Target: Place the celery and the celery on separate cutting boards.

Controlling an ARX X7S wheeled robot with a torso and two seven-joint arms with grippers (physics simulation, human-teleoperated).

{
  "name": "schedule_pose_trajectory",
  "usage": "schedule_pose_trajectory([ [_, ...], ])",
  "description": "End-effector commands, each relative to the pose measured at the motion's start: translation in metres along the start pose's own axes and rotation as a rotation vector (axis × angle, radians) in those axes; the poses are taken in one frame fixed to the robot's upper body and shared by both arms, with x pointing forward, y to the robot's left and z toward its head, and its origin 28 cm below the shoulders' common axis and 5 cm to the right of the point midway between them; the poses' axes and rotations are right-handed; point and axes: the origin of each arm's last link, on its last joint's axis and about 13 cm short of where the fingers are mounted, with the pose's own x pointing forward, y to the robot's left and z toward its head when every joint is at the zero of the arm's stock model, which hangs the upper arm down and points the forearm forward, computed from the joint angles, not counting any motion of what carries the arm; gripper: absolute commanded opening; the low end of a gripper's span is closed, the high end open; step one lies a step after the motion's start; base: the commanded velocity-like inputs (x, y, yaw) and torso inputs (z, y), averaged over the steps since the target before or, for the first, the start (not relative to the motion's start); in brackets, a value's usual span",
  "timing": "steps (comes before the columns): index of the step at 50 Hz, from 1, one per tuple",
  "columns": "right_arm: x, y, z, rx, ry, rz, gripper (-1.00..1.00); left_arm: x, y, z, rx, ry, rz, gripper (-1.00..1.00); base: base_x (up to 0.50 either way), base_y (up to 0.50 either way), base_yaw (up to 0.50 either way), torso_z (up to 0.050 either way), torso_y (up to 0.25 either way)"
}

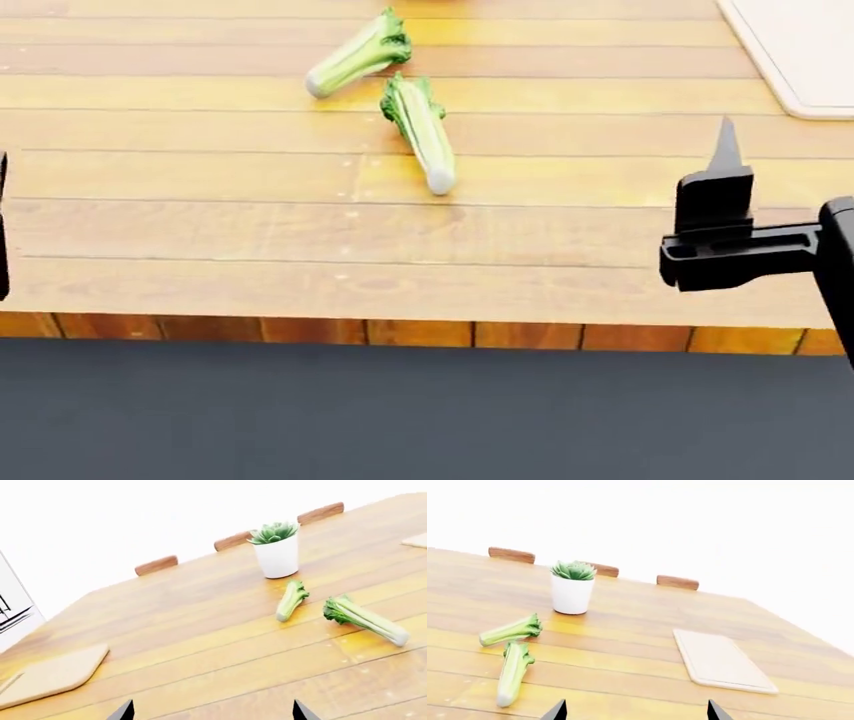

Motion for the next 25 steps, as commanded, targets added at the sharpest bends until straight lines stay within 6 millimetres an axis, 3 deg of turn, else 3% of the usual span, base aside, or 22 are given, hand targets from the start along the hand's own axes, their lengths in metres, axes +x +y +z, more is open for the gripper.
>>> schedule_pose_trajectory([
  [1, -0.005, -0.001, 0.005, -0.058, 0.045, 0.016, 1.00, 0.008, 0.017, 0.012, 0.009, 0.032, -0.009, 1.00, 0.37, 0.00, 0.00, 0.000, 0.000],
  [8, -0.004, -0.005, 0.008, -0.032, 0.052, 0.005, 1.00, 0.008, 0.012, 0.002, 0.004, 0.060, -0.031, 1.00, 0.38, 0.00, 0.00, 0.000, 0.000],
  [25, -0.004, -0.005, 0.005, -0.058, 0.078, 0.009, 1.00, 0.012, 0.009, -0.001, 0.029, 0.095, -0.054, 1.00, 0.48, 0.00, 0.00, 0.000, 0.001],
])
